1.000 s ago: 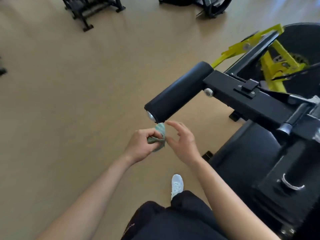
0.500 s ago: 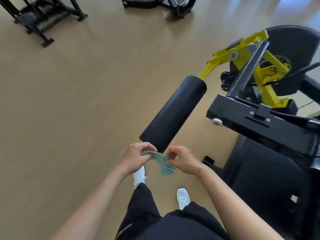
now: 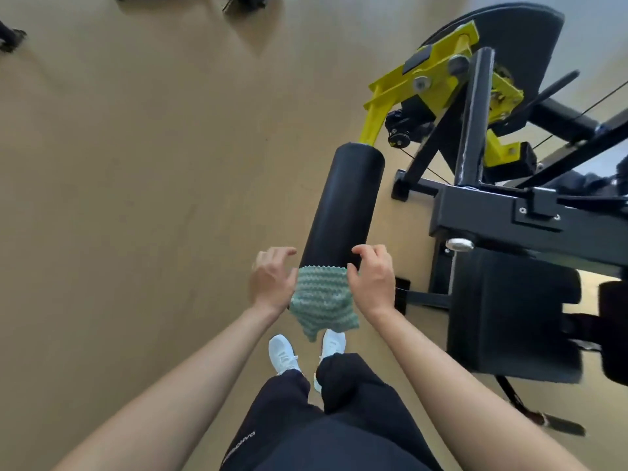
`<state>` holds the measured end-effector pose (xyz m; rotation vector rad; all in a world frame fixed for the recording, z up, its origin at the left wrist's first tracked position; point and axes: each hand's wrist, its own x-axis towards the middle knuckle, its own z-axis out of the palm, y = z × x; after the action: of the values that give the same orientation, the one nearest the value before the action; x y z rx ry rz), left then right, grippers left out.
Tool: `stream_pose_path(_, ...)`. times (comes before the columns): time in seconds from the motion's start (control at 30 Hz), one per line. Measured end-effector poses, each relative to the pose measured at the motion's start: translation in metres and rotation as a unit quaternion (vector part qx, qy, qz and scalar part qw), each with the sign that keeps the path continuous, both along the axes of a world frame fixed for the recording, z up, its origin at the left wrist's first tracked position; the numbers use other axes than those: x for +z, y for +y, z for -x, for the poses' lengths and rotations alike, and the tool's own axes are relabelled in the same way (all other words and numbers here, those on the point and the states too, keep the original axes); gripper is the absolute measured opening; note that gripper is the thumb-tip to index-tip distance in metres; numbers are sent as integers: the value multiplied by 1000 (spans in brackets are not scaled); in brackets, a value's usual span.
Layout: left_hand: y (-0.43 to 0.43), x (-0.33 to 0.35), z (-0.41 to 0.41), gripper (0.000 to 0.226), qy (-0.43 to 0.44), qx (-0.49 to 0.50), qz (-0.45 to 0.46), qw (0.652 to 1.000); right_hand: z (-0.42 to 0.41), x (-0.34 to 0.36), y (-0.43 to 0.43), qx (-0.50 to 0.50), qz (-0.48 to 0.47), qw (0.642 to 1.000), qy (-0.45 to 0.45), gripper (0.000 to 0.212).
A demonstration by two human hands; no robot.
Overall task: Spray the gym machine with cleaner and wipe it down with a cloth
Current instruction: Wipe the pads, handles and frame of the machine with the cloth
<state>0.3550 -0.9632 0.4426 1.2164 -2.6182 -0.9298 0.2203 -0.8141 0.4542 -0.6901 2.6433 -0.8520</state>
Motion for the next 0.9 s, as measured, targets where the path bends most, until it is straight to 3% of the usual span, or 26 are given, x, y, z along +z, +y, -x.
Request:
stream_pose_path(0.07, 11, -10, -3, 30, 16, -44, -16, 999, -23, -8, 3, -12, 19, 1000, 5, 28)
stream_pose_path(0.23, 44, -44, -22, 51, -9, -167, -76, 983, -82, -52, 23, 12, 2, 995, -99, 50)
stream_pose_path(0.33, 38, -46, -23, 56, -25, -219, -98, 971, -93, -65, 21, 23, 9, 992, -124, 65)
stream_pose_path(0.47, 13, -54, -9, 59, -23, -268, -121, 956, -90, -76, 6, 49, -1, 991, -127, 68)
stream_pose_path(0.77, -65, -62, 75, 57, 22, -425, -77, 902, -33, -83, -60, -69, -95, 989, -94, 70)
stream_pose_path(0.9, -98, -63, 121, 62, 22, -510, -40, 859, 1, -77, -83, -124, -114, 976, -135, 78)
